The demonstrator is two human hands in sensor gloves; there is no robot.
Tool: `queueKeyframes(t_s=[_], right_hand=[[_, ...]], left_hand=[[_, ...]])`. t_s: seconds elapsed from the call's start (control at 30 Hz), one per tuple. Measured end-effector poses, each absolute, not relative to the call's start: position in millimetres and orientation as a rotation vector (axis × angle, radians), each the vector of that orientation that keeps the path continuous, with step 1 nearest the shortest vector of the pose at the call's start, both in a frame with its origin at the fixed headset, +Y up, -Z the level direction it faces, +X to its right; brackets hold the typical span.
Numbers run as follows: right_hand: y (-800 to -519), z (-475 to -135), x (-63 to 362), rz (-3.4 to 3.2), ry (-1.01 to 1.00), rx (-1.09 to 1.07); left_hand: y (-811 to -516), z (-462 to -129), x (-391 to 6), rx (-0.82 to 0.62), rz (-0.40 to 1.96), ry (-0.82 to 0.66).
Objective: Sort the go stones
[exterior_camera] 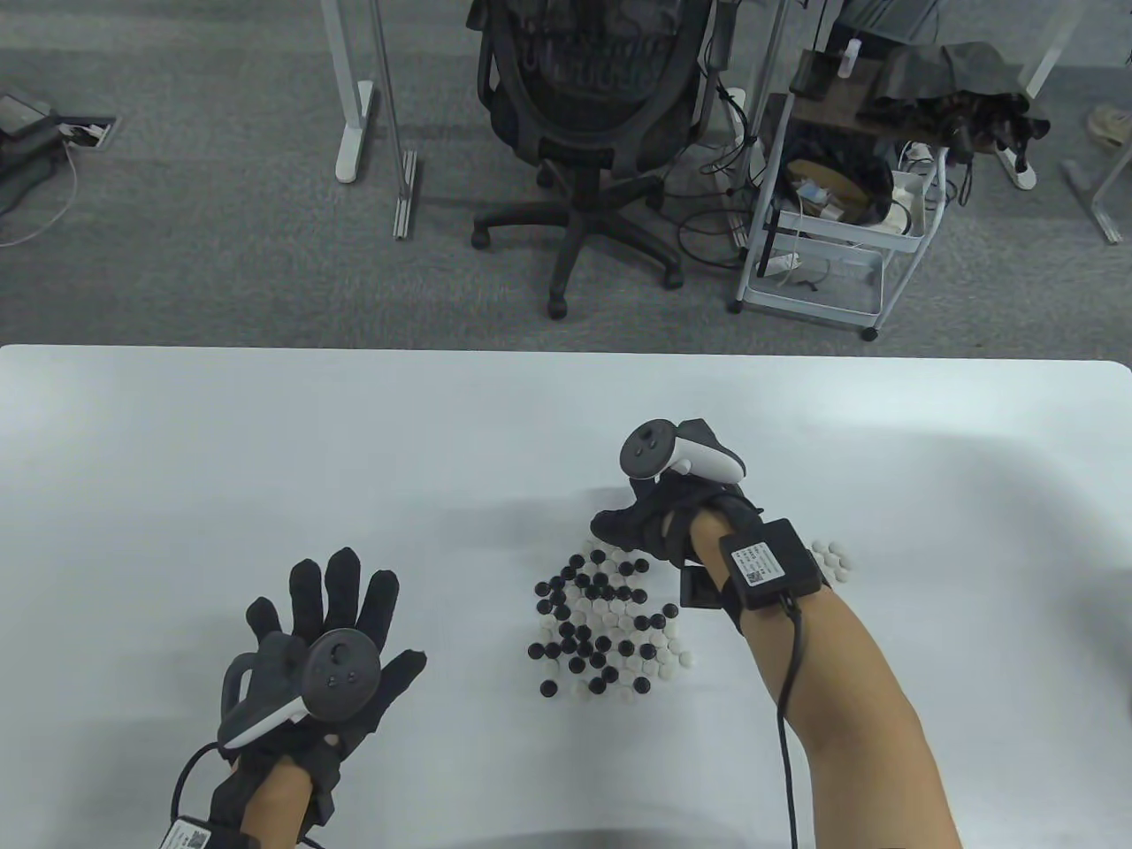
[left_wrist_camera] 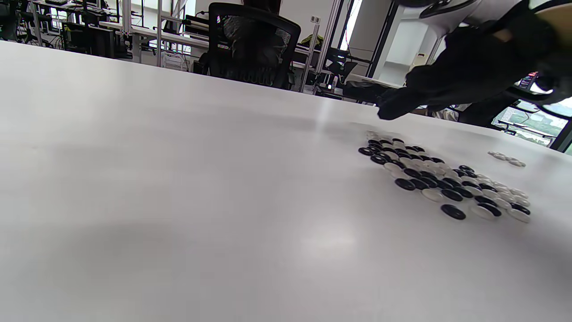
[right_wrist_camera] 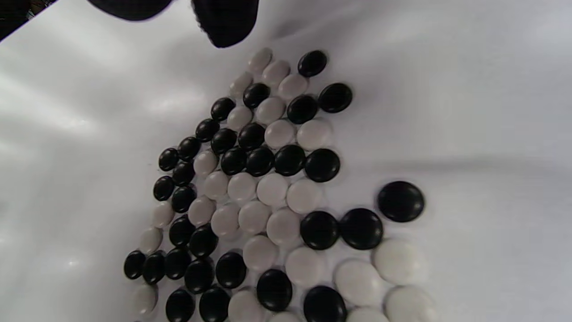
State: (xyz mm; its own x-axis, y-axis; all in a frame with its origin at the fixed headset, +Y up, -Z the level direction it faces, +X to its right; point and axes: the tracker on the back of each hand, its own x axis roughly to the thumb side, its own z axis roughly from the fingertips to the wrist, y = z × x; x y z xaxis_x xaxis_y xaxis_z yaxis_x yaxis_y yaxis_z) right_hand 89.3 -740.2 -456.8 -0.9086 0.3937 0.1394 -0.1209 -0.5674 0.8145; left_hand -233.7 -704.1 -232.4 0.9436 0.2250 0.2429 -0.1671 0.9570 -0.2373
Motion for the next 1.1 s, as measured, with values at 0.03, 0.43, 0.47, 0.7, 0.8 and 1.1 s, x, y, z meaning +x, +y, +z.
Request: queueKeyframes(t_s=[0.03,0.43,0.47,0.7,0.8,1.1], right_hand=[[-745,-459,86,2.496,1.273,0.438],[-751,-491,177,2.596,1.269,0.017],[-750,-491,198,2.609,1.267,-0.057],[-748,-476,282,2.609,1.261,-0.321],[-747,-471,301,2.609,1.252,-0.368],[-748,-462,322,2.572,1.227,-0.399]], left_hand=[[-704,-232,-235,-0.215,0.205,-0.27],[-702,-232,-241,-0.207,0.233,-0.261],[-701,-232,-241,-0.204,0.233,-0.262],[-701,-232,-241,-0.207,0.231,-0.265],[-703,-233,-239,-0.214,0.226,-0.264],[-703,-233,-237,-0.225,0.216,-0.263]])
